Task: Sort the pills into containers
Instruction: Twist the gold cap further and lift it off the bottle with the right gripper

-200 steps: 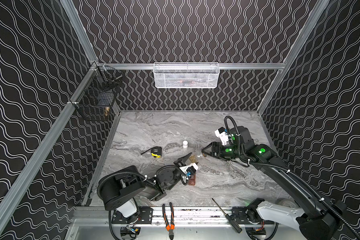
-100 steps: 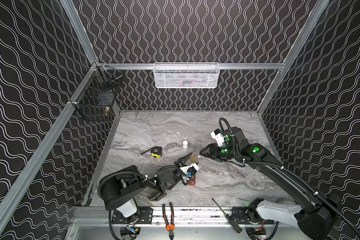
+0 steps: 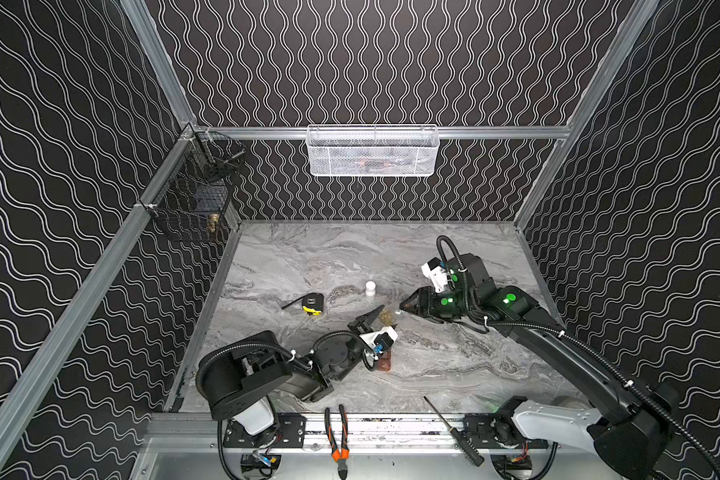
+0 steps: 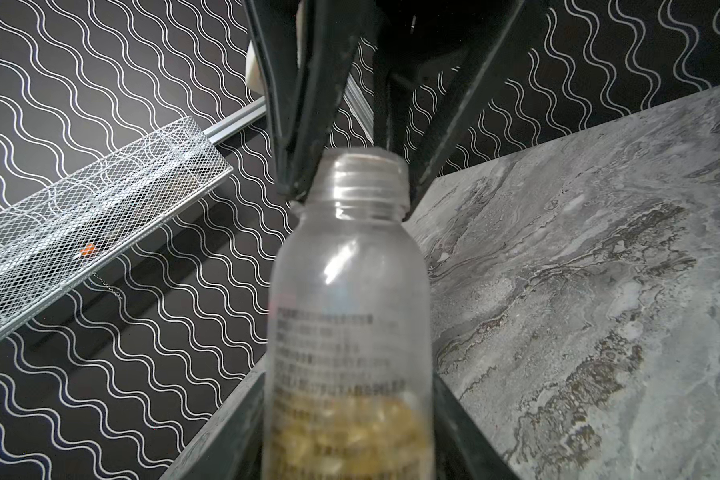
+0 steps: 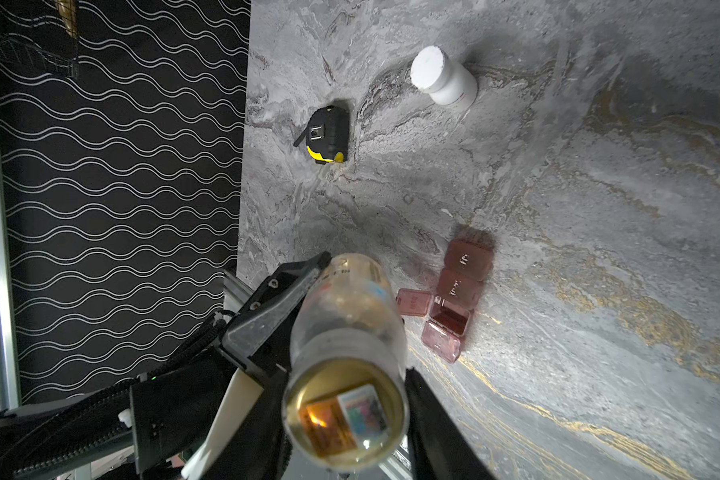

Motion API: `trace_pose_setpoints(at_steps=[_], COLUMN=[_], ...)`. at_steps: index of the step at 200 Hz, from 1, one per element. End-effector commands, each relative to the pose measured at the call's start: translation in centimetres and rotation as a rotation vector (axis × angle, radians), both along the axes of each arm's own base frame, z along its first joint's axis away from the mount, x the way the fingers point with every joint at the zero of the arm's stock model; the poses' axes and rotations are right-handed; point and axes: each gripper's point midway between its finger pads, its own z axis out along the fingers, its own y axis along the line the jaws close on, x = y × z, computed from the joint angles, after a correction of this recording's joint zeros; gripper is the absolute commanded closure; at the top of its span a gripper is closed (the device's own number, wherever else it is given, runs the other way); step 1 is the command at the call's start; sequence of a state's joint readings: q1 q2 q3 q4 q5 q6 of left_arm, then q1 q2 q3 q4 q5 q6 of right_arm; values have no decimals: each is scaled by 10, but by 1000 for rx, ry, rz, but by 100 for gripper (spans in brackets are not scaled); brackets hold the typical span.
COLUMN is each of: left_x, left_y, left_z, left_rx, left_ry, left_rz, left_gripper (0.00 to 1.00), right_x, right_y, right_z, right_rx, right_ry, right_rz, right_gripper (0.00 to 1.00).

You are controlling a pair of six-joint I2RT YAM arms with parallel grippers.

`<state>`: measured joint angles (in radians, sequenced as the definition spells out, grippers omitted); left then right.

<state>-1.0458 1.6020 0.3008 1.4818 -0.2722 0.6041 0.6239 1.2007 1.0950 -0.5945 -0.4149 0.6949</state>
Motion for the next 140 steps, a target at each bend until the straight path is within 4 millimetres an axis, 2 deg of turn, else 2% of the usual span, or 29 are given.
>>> trace_pose_setpoints(at_steps=[1,64,140], left_x=[-4,-5,-23], left_y=[-1,-2,-7], left_z=[17,13,2], left_rx=[-47,-38,5], left_ry=[-46,-40,40], left_rz=[-19,-24,-138], left_gripper=[100,100,100], right_x=[2,-1,-22], right_y=[1,-2,-11], right_z=[4,5,21], right_rx=[-3,-51,-134], right_ry=[-18,-69,-356], right_rz=[-2,51,326], right_gripper=[54,70,73])
